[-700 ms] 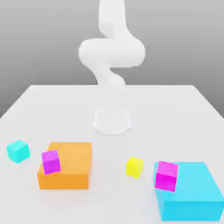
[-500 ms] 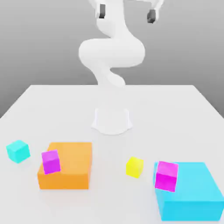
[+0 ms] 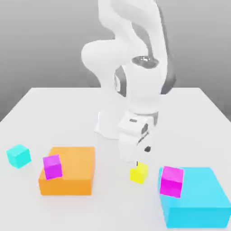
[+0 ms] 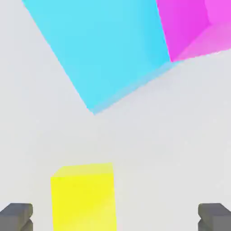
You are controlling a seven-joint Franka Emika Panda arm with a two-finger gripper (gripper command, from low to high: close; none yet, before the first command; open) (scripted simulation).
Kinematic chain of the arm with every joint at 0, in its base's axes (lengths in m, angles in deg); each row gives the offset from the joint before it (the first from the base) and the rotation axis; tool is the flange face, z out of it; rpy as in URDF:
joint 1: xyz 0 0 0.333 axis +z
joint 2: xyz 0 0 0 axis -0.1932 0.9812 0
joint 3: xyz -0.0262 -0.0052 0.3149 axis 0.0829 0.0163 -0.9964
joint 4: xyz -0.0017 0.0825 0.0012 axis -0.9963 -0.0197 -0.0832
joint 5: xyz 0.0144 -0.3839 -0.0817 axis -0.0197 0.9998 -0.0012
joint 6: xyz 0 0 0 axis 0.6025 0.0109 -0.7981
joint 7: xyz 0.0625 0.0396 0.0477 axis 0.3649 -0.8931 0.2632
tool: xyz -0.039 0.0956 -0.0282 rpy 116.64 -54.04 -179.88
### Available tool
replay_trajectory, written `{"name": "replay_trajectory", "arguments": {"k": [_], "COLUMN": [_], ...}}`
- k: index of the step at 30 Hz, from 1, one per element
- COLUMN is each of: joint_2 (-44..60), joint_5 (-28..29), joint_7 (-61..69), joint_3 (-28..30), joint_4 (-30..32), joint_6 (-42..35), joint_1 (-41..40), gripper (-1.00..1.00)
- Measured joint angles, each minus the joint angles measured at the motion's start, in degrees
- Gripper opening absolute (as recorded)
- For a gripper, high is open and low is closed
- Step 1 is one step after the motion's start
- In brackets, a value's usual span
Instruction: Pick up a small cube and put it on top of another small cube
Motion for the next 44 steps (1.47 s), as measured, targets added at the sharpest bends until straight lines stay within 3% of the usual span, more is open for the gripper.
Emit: {"name": "replay_trajectory", "arguments": {"k": [4,5,12,21,25,35,39,40,44], "joint_2": [8.7,10.5,10.9,-6.0,-7.3,-9.9,-4.3,-2.7,-2.7], "joint_5": [-0.1,0.0,0.2,-0.1,-3.8,-2.2,-1.1,-1.1,-1.1], "joint_7": [0.4,0.4,0.2,0.6,5.0,11.4,11.3,11.3,11.3], "joint_3": [-2.5,-3.0,-3.2,-1.7,0.2,-2.6,-3.3,-3.6,-3.6], "joint_4": [-1.3,-1.6,-1.7,1.3,-4.6,-24.6,-24.5,-24.2,-24.2], "joint_6": [7.0,8.5,8.7,-5.2,-13.1,-35.2,-29.3,-27.4,-27.4], "joint_1": [-2.3,-2.9,-3.1,-2.0,-2.5,0.7,1.6,1.4,1.7], "gripper": [0.0,-1.0,-1.0,-1.0,-1.0,-1.0,-1.0,1.0,1.0]}}
